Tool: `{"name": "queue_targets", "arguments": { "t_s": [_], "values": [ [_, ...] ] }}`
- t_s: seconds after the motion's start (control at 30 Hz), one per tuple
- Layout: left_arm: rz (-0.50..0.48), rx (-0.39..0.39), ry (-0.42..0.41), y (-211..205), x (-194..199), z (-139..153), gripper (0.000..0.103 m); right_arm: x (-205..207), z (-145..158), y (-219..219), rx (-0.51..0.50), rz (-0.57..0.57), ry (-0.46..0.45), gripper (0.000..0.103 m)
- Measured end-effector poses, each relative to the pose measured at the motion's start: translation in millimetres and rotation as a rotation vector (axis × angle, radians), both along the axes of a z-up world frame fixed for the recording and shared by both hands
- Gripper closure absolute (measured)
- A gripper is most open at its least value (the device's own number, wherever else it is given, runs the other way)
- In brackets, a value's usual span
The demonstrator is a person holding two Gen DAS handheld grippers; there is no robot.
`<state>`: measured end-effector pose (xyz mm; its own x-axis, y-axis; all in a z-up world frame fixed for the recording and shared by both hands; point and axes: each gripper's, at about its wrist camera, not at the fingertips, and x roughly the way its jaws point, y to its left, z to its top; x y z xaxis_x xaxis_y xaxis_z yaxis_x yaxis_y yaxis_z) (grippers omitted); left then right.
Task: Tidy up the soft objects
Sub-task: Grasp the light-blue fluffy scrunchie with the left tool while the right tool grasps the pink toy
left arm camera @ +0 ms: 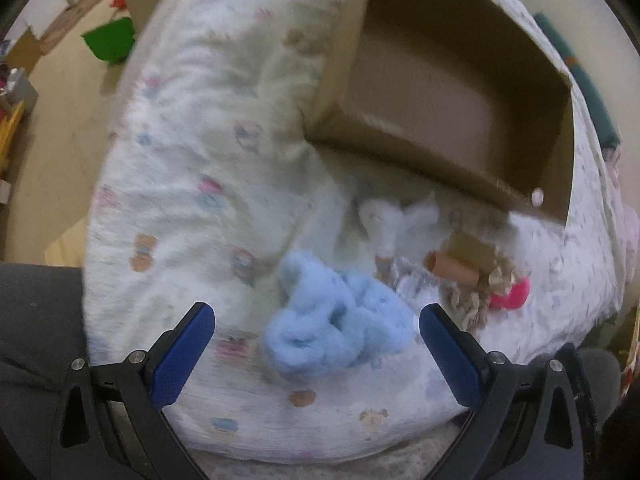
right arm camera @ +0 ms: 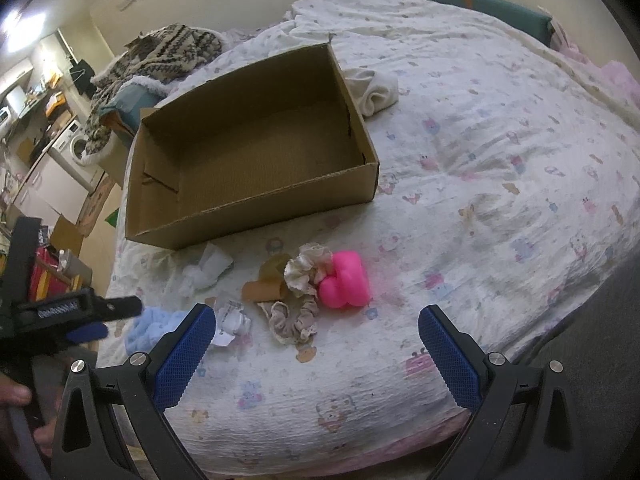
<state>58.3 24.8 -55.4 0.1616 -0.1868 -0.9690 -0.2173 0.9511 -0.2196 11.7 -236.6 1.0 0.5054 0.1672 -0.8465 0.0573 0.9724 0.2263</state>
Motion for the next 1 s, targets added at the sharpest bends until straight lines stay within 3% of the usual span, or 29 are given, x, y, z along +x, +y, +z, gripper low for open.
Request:
{"name": "queue_targets", "arguments": {
  "t_s": [0.03,0.13,0.23,0.3,0.33,0.53,0.63,0.73,0.87,0.93,1.0],
  "values": [
    [-0.018,0.006,0.017,-5,0,-7,0.001,1,-1,0,0.002,-0.001,0.003,0.0],
    [-0.038,0.042,0.052,-12,-4,-24,0.016,2,-1,-2,0.01,-0.003,0.012,0.0],
    [-0.057,0.033,0.057,-15,-7,-31,0.027,6,2,-14,0.032,-0.04,0.013,0.0],
    [-0.071,0.018,0.054,-17,-9,-32,0.042,13,5,-30,0.066,-0.083,0.016,0.0],
    [-0.077,0.013,0.058,-18,-10,-34,0.044,17,4,-37,0.088,-0.099,0.029,0.0],
    [-0.078,0.013,0.075,-18,-10,-39,0.059,36,-29,-81,0.263,-0.231,0.202,0.0],
    [-0.083,0.022,0.068,-15,-10,-34,0.07,40,-46,-86,0.319,-0.258,0.27,0.017],
    [-0.088,0.03,0.043,-15,-9,-27,0.079,49,-54,-79,0.364,-0.229,0.3,0.019],
    [-0.085,0.023,0.02,-13,-10,-20,0.084,63,-59,-58,0.284,-0.152,0.311,0.032],
    [-0.078,0.021,0.011,-10,-11,-18,0.084,68,-63,-48,0.243,-0.117,0.316,0.05],
    [-0.069,0.025,-0.001,-6,-12,-14,0.085,71,-67,-41,0.212,-0.099,0.32,0.06]
  ]
}}
